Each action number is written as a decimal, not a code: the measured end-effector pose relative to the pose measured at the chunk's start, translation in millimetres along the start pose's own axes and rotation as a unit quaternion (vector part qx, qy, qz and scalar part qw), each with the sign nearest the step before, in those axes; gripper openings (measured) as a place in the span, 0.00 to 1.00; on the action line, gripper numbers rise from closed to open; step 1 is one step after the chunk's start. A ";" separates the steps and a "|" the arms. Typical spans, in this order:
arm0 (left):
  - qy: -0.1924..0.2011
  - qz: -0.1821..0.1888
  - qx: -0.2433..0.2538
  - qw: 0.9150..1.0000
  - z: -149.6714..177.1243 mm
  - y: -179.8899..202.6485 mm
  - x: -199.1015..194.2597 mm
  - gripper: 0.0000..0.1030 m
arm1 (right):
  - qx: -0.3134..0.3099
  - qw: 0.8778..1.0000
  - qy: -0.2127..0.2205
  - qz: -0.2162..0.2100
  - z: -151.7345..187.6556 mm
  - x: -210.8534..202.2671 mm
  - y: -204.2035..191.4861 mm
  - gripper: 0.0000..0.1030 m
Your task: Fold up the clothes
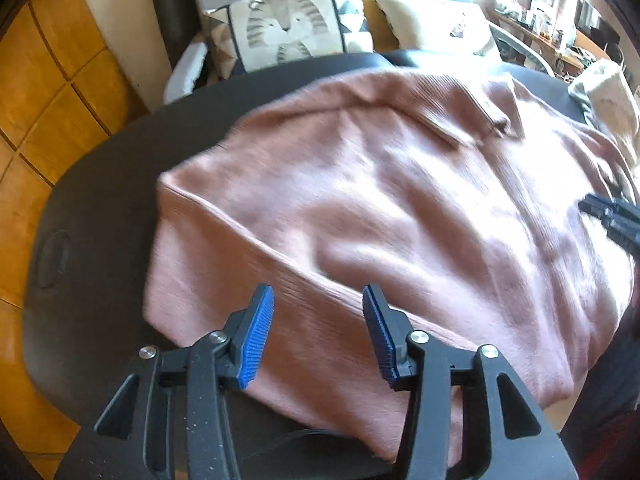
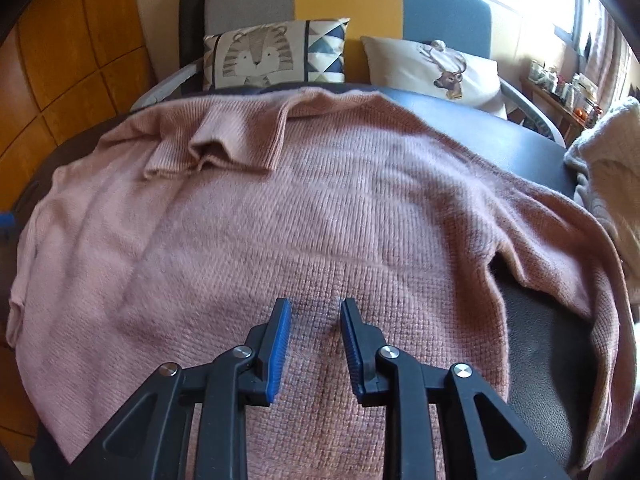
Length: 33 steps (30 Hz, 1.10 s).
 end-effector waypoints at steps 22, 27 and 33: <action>0.040 -0.011 -0.051 0.998 30.7 -23.0 -4.9 0.07 | -0.036 0.999 0.023 0.017 -8.8 -13.4 -22.3 0.25; 0.052 -0.038 -0.068 0.996 24.1 -61.8 -26.9 0.06 | -0.032 0.999 0.022 0.016 -8.8 -13.7 -20.9 0.25; 0.056 -0.066 -0.085 0.993 29.1 -94.2 -42.7 0.06 | -0.030 0.999 0.025 0.012 -8.9 -14.3 -24.4 0.25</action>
Point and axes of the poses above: each gripper's, at about its wrist camera, not at the fingertips, and x roughly the way its jaws point, y to its right, z to its underside, the point moved 5 cm from there along x, roughly the way its jaws point, and after that the axes turned 4 degrees about -x, right-handed, at the moved point
